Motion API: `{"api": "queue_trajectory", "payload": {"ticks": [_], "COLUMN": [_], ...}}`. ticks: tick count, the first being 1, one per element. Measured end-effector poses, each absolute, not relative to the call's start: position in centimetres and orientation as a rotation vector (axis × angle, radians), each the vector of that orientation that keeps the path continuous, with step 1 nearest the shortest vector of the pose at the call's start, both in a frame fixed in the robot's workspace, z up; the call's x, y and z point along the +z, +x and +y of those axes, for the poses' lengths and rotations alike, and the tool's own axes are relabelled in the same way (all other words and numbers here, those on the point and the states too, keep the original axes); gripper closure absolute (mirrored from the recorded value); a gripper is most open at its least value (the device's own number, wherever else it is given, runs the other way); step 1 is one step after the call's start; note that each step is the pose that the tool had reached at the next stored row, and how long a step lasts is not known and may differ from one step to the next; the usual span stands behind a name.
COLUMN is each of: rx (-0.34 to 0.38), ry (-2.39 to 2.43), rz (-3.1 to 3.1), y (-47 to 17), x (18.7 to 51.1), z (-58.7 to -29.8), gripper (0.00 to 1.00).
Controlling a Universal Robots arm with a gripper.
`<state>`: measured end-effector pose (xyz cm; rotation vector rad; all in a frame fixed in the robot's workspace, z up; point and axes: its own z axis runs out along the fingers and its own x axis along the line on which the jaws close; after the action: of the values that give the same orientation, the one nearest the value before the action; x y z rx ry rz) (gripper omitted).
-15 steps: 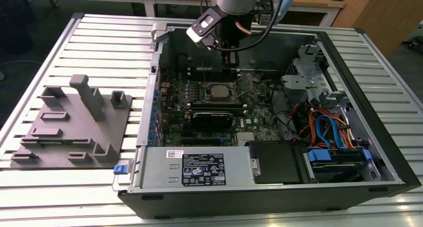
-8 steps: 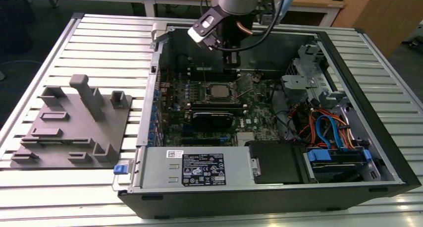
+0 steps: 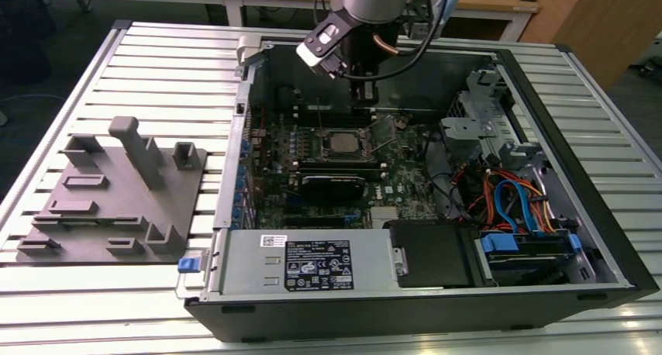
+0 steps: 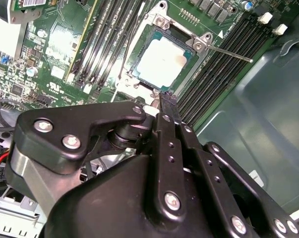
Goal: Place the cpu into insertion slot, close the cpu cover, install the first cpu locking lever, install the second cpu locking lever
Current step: 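Close the cpu cover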
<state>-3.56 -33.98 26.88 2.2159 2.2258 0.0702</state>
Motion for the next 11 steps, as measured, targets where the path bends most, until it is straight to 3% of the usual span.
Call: {"api": "queue_trajectory", "payload": {"ticks": [11], "rx": [0.07], "ry": [2.216], "rz": [2.226], "y": [-3.3], "x": [26.88], "z": [-33.99], "gripper": [0.89]}}
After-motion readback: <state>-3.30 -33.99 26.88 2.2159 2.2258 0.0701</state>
